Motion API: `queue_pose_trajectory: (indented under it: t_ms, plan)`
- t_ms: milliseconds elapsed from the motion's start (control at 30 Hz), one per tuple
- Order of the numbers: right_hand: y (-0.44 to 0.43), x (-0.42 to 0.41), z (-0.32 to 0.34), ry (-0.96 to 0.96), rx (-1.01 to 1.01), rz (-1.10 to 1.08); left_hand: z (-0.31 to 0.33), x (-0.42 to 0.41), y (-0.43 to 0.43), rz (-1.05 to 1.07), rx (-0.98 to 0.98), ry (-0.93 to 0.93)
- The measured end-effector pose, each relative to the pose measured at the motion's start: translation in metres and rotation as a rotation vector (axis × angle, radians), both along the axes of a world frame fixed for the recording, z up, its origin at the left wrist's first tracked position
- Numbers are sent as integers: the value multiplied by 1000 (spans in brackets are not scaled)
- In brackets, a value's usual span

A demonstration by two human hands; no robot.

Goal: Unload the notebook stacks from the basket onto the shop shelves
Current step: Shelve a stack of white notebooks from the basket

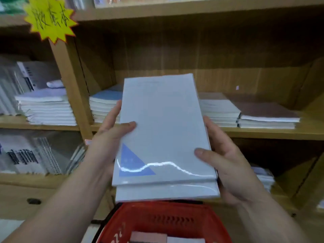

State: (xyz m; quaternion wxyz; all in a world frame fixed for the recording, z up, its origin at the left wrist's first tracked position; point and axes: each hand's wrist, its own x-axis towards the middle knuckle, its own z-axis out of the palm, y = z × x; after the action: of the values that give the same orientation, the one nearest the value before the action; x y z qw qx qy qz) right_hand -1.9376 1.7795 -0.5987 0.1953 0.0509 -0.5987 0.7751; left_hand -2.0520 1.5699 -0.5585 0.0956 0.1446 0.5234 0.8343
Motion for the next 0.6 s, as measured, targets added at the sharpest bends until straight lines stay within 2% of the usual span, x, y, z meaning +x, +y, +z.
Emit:
queue_pose_trajectory:
  t_ms: [167,267,333,467,533,600]
  plan:
    - [19,-64,54,-80,-192,-131,71,-53,36,-74,-224,35]
    - [32,-116,78,-107,-206,-167,66,-73,43,-87,-298,-55]
    - [39,-146,89,-192,-204,-207,46,-82,40,-77,-337,-108]
    - [53,-185,91,-413,18,-257,9,-87,38,58,-229,-99]
    - [55,-198,90,-438,144,-294,-4,-90,37,117,-302,-20]
    - [53,-201,89,-411,280,-337,-10,-94,39,158,-467,100]
